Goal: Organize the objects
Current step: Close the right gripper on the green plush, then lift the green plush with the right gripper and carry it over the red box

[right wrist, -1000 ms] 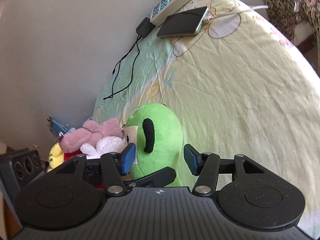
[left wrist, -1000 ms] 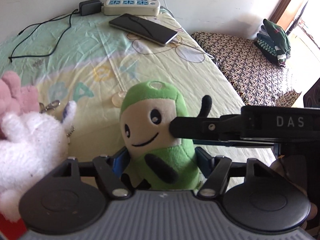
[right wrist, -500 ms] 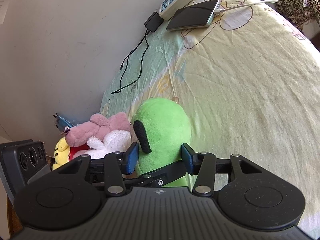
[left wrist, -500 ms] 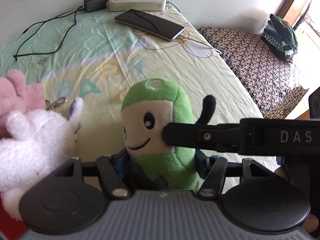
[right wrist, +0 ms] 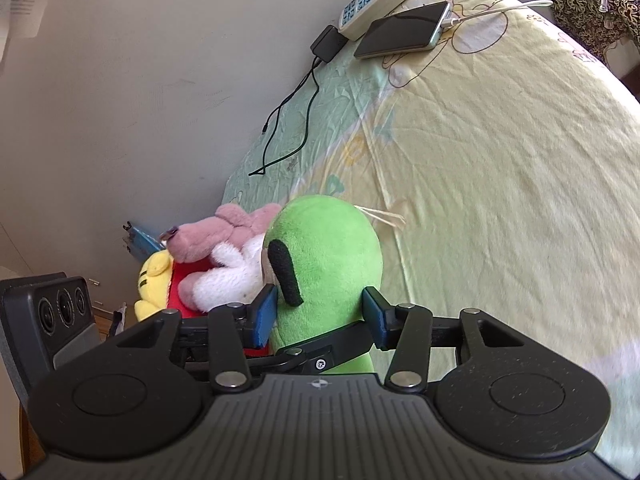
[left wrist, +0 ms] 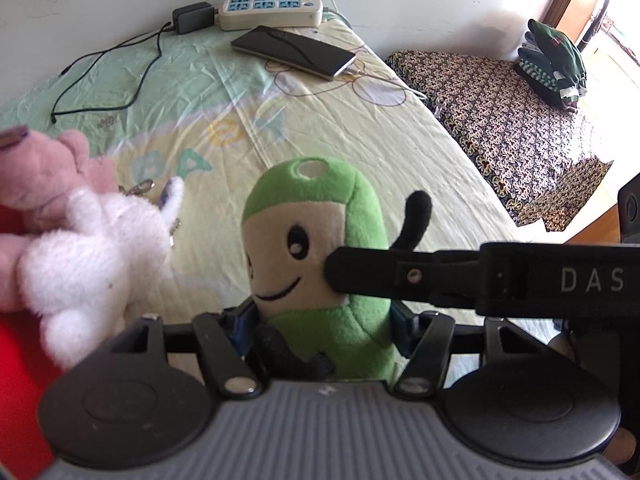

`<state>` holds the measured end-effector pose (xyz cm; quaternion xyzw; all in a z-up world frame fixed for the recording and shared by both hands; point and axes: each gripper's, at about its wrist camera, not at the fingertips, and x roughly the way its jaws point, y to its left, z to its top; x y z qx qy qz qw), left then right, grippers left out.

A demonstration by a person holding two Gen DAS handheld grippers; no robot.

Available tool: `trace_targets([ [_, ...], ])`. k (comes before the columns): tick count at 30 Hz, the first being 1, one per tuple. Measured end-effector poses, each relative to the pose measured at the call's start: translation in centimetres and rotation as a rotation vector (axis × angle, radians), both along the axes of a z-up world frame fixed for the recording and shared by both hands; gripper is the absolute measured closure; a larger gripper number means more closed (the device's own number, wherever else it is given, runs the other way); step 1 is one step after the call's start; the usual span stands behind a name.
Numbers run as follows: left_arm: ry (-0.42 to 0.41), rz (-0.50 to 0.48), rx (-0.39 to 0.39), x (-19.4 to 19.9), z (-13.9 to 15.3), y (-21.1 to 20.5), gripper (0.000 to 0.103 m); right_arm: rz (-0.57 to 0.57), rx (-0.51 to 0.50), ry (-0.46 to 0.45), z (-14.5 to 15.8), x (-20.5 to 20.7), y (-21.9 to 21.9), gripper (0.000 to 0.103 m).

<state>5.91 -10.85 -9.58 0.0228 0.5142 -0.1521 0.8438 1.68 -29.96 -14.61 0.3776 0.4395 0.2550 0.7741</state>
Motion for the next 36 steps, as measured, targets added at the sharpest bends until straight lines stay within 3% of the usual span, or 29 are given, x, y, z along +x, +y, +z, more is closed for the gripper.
trace_targets([
  [21,-0.065,0.099,0.038,-9.2,3.2,5.1,0.040,0.213,-0.005,-0.053,2.9,-4.8,5.7,0.054],
  [29,-0.134,0.142,0.058,-12.5,5.4,7.4,0.041,0.308,0.026,-0.105,4.9,-6.2,8.3,0.054],
  [36,-0.209,0.129,0.031,-14.2,8.0,10.2,0.041,0.324,0.005,-0.194,8.0,-7.5,11.1,0.054],
])
